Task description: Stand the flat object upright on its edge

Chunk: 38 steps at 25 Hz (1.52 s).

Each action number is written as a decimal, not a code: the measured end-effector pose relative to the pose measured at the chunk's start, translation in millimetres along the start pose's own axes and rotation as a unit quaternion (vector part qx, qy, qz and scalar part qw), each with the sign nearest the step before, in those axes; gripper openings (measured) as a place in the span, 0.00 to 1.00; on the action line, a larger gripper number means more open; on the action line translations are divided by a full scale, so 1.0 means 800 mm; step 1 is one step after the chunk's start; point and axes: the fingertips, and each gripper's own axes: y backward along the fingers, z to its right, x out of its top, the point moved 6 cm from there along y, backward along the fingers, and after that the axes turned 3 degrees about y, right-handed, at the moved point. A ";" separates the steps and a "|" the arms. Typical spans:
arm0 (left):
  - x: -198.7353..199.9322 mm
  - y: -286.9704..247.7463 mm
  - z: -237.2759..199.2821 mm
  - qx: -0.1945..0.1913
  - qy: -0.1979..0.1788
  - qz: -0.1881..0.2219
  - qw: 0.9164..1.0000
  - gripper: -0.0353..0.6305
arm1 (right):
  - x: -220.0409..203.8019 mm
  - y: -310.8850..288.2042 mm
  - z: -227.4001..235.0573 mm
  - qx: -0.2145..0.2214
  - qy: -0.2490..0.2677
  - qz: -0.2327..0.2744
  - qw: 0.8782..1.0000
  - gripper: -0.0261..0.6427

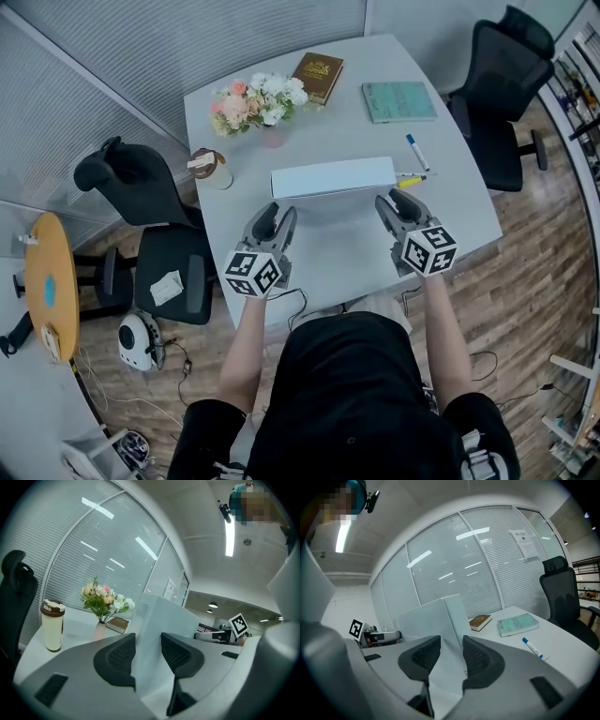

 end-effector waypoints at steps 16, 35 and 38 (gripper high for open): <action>-0.008 0.040 0.022 0.034 0.004 0.013 0.999 0.31 | -0.012 0.042 -0.015 0.017 0.001 -0.002 1.000 0.28; -0.059 0.132 0.190 0.025 -0.023 0.019 0.999 0.26 | -0.039 0.187 -0.108 0.025 0.052 0.009 0.998 0.21; -0.066 0.154 0.221 0.019 -0.026 0.029 0.999 0.22 | -0.044 0.219 -0.128 0.029 0.063 0.017 0.997 0.18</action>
